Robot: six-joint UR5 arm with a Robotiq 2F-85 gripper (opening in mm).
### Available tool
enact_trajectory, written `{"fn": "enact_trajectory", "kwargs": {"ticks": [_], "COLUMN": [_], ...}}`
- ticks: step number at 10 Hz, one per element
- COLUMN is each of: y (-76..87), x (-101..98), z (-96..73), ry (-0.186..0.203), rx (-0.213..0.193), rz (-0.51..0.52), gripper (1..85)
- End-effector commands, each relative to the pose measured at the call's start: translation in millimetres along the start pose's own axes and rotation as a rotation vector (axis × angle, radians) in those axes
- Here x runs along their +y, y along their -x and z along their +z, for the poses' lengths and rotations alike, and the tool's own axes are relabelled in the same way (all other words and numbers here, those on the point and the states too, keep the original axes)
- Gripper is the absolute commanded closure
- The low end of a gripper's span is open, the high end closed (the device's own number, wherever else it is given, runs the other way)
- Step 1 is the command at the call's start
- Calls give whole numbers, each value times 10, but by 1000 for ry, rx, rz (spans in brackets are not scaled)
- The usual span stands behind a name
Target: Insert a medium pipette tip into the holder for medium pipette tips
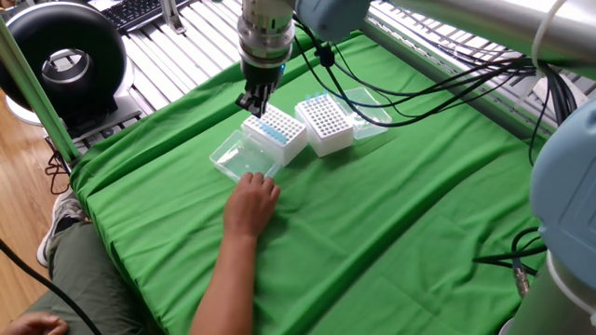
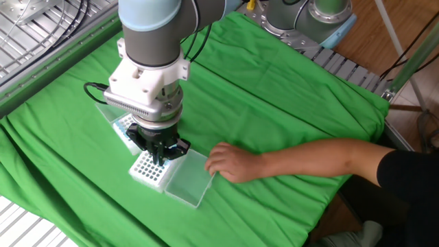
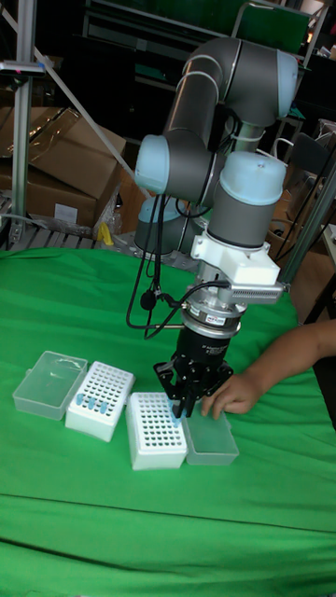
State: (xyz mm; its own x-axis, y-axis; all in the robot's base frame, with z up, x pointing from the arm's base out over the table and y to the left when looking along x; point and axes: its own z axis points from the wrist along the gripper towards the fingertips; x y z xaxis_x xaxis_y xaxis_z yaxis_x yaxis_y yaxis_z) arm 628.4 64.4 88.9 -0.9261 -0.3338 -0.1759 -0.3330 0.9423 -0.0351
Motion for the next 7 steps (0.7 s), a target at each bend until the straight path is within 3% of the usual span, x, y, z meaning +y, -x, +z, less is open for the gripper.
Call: {"fn": "enact_trajectory", "kwargs": {"ticks": [1,3,6,7], "y": [-83,-94,-234,-251], "x": [-11,-48,-461,-589], "z": [81,70,-22,5], "ry": [9,0,-32,-23], "rx": [12,16,50,34], "rz": [-43,-52,-156,-195], "gripper": [583,563,580,580]}}
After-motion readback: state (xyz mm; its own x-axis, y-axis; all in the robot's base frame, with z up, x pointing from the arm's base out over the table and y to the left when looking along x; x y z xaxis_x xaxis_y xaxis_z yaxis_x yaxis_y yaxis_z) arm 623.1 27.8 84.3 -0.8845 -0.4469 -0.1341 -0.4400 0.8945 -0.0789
